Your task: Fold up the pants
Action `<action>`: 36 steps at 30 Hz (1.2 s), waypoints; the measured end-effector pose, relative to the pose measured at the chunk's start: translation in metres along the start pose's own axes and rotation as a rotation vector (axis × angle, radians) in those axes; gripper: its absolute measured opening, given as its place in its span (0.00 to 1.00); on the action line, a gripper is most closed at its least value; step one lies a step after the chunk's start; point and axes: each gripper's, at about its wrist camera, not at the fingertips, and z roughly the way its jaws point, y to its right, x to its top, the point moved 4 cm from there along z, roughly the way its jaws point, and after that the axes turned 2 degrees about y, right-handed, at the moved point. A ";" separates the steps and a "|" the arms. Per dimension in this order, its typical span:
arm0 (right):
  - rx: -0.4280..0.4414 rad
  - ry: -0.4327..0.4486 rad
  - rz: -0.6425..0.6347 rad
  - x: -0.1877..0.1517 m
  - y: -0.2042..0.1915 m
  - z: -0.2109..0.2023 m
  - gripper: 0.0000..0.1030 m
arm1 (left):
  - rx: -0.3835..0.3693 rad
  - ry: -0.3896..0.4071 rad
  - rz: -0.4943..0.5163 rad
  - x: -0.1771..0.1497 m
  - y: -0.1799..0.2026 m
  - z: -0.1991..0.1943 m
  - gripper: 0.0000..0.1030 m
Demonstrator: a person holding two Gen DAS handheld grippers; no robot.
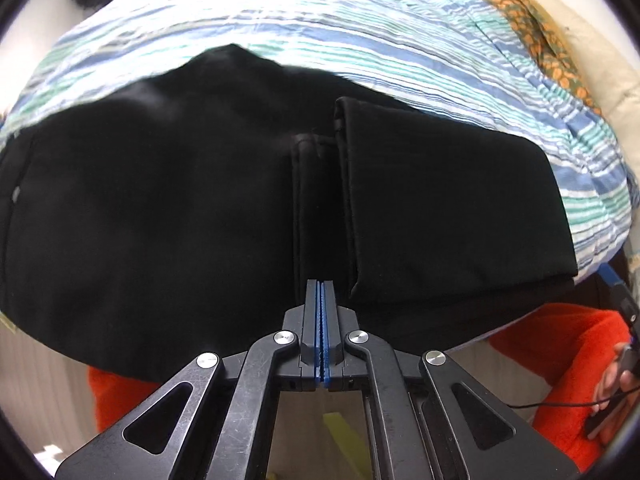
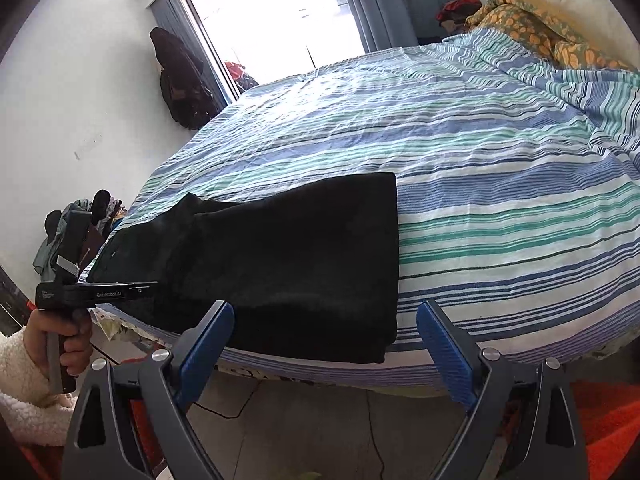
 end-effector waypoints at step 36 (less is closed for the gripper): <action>-0.031 -0.012 0.009 -0.004 -0.001 0.005 0.90 | -0.009 0.132 -0.049 0.014 -0.002 -0.033 0.69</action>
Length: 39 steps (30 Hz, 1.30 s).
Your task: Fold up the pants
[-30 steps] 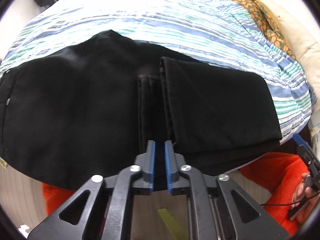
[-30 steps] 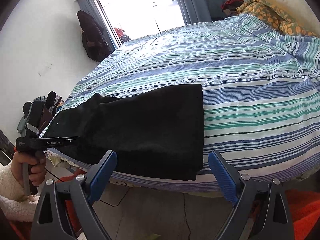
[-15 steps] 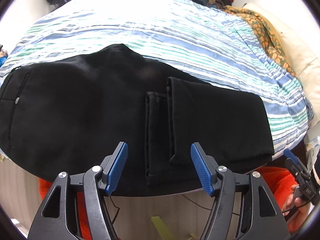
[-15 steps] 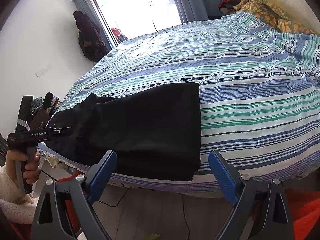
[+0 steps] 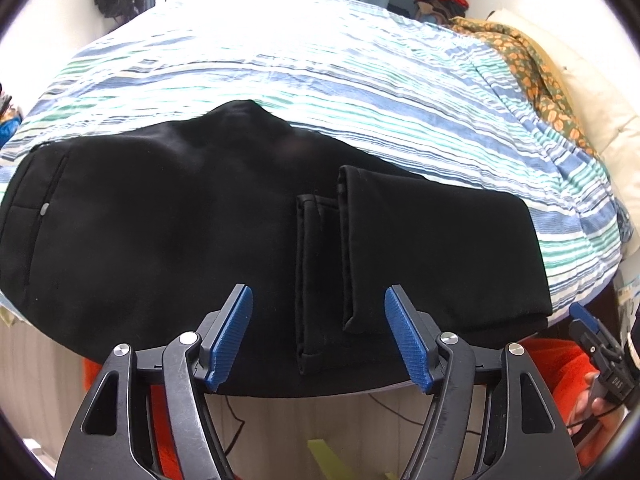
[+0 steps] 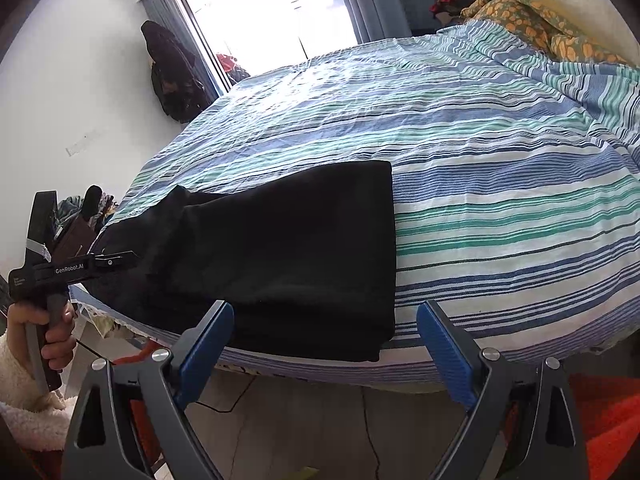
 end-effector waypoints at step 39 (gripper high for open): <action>0.017 -0.246 -0.128 0.027 -0.002 0.090 0.68 | -0.001 -0.058 0.102 -0.008 0.016 0.049 0.57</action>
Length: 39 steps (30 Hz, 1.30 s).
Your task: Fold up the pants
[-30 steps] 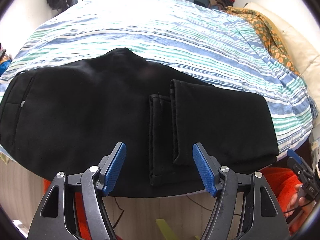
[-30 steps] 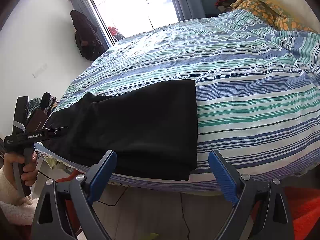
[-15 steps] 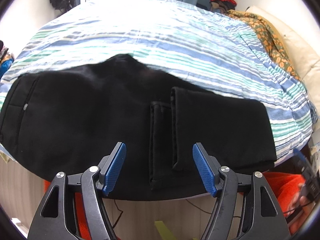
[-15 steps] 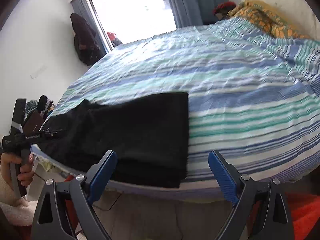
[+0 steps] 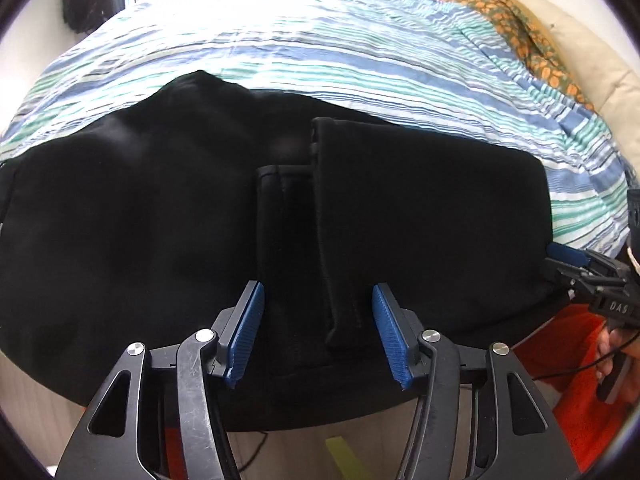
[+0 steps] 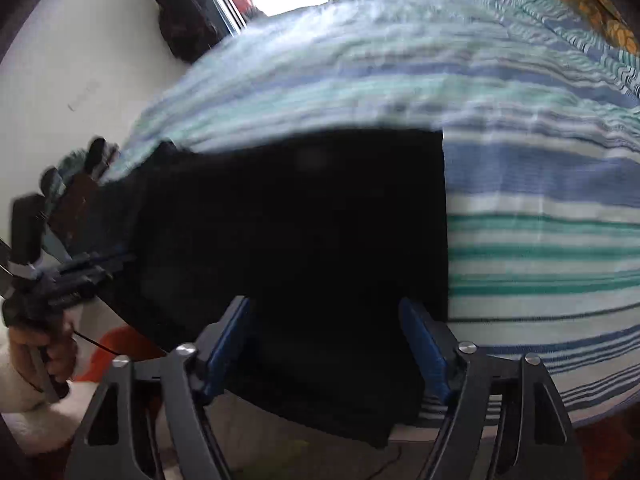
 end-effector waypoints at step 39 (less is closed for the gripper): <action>-0.077 0.241 -0.013 -0.003 -0.007 -0.052 0.85 | -0.011 0.020 -0.263 -0.010 -0.085 -0.070 0.80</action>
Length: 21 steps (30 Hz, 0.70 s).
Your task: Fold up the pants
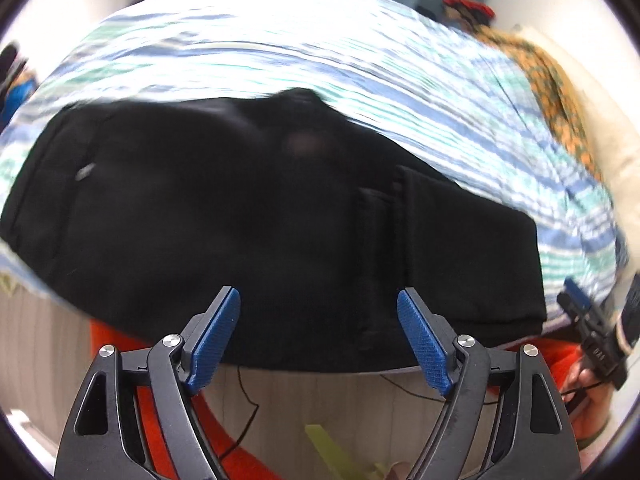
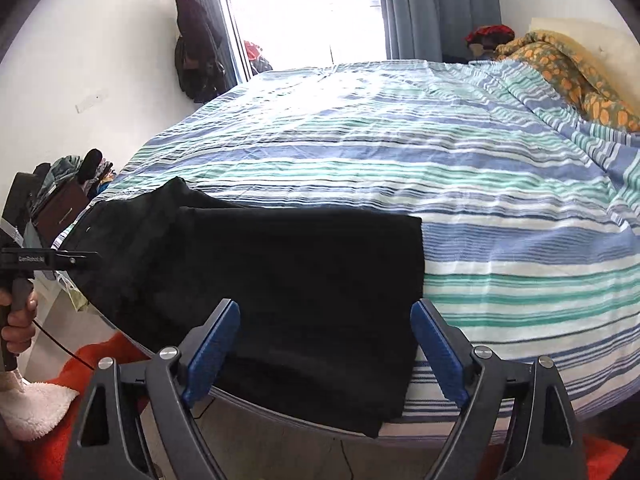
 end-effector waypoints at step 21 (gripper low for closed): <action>-0.011 0.010 0.023 0.001 0.006 -0.006 0.85 | -0.021 0.119 -0.548 -0.003 -0.218 -0.036 0.13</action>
